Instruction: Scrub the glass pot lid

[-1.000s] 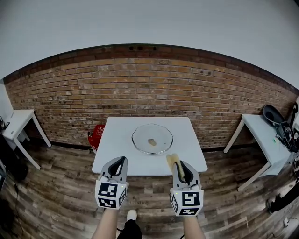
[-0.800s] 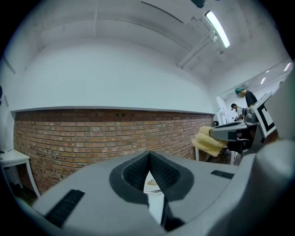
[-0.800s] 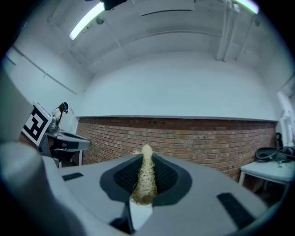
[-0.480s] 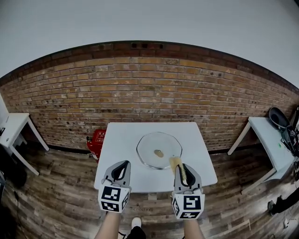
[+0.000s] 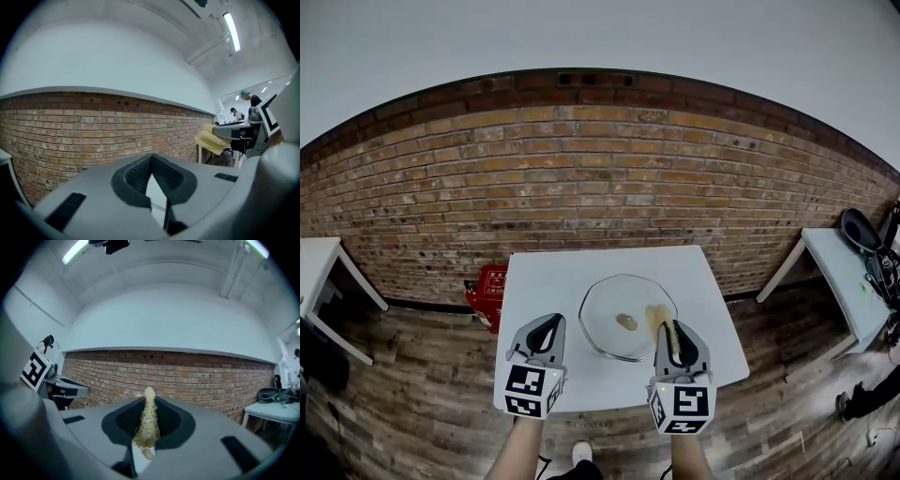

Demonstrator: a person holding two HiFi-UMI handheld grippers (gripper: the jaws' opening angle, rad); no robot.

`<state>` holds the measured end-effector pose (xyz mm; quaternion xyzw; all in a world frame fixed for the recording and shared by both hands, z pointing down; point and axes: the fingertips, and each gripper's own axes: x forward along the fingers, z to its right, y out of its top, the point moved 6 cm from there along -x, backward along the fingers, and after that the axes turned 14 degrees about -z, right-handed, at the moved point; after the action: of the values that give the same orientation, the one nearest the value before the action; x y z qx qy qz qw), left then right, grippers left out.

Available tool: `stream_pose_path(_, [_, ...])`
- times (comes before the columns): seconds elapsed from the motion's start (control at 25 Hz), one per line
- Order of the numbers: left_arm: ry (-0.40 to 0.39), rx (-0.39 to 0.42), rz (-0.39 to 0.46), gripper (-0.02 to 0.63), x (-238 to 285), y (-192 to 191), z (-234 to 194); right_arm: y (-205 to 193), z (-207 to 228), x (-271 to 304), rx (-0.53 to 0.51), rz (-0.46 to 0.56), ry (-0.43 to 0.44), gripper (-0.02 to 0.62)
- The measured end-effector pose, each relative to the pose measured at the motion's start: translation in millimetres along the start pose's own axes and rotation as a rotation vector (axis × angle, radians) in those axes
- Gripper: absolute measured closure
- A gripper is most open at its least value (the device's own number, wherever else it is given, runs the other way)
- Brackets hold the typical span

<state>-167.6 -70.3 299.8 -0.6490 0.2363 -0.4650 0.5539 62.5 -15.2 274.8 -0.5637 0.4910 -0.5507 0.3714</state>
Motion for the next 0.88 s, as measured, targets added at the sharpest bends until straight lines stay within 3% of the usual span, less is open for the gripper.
stream_pose_path(0.48, [-0.051, 0.007, -0.001, 0.595, 40.7, 17.0, -27.8, 18.7, 3.6, 35.5, -0.001, -0.011, -0.059, 0.537])
stream_pose_path(0.88, [-0.022, 0.012, 0.004, 0.595, 58.5, 31.8, -17.9, 24.2, 28.0, 51.3, -0.002, 0.008, -0.028, 0.537])
